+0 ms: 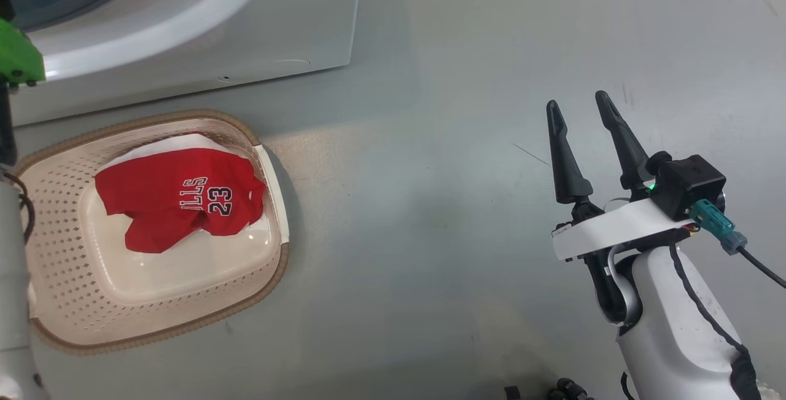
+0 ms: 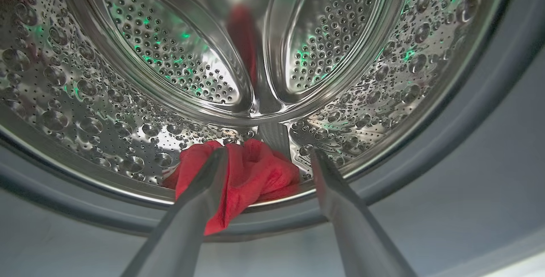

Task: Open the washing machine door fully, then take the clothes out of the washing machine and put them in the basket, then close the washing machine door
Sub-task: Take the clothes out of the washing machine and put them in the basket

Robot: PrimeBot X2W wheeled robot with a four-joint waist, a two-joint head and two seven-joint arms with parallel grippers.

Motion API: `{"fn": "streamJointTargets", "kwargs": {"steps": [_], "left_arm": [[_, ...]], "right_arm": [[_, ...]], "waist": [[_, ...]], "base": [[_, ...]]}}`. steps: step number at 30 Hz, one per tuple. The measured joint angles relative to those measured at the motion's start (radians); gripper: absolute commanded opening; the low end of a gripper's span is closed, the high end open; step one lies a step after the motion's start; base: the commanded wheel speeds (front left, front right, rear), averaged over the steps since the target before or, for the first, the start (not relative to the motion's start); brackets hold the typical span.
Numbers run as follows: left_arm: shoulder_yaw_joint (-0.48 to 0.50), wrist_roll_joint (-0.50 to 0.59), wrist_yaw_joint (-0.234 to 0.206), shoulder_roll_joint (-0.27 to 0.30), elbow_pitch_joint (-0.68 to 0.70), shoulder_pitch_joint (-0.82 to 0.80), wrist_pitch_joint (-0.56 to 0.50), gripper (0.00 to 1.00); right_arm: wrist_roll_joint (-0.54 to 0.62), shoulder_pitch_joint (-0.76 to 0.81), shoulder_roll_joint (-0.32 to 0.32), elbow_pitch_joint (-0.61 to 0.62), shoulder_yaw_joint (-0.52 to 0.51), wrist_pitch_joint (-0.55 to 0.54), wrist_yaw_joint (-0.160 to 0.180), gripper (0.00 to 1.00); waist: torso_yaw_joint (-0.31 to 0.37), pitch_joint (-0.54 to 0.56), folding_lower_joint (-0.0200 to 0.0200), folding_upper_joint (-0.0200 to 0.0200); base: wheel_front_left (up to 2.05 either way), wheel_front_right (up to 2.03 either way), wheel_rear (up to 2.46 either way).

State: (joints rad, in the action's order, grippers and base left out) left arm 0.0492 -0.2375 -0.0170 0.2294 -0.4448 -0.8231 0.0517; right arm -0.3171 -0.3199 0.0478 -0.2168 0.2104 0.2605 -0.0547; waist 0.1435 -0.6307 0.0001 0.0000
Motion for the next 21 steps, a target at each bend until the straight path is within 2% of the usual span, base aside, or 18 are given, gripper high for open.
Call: {"fn": "streamJointTargets", "kwargs": {"steps": [13,18,21], "left_arm": [[0.010,0.015,-0.012,0.112,-0.104,-0.194,-0.211,1.00],[0.009,0.020,0.001,0.163,-0.134,-0.226,-0.294,1.00],[0.012,0.018,0.007,0.175,-0.137,-0.260,-0.336,1.00]], "right_arm": [[-0.045,-0.029,0.000,0.002,0.021,0.000,0.003,1.00],[-0.063,-0.043,-0.001,0.002,0.033,0.000,0.004,1.00],[-0.069,-0.044,-0.001,0.002,0.033,0.000,0.005,1.00]], "waist": [[0.047,-0.069,0.0000,0.0000],[0.066,-0.100,0.0000,0.0000],[0.075,-0.119,0.0000,0.0000]], "base": [[0.00,0.00,0.00],[0.00,0.00,0.00],[0.00,0.00,0.00]]}}
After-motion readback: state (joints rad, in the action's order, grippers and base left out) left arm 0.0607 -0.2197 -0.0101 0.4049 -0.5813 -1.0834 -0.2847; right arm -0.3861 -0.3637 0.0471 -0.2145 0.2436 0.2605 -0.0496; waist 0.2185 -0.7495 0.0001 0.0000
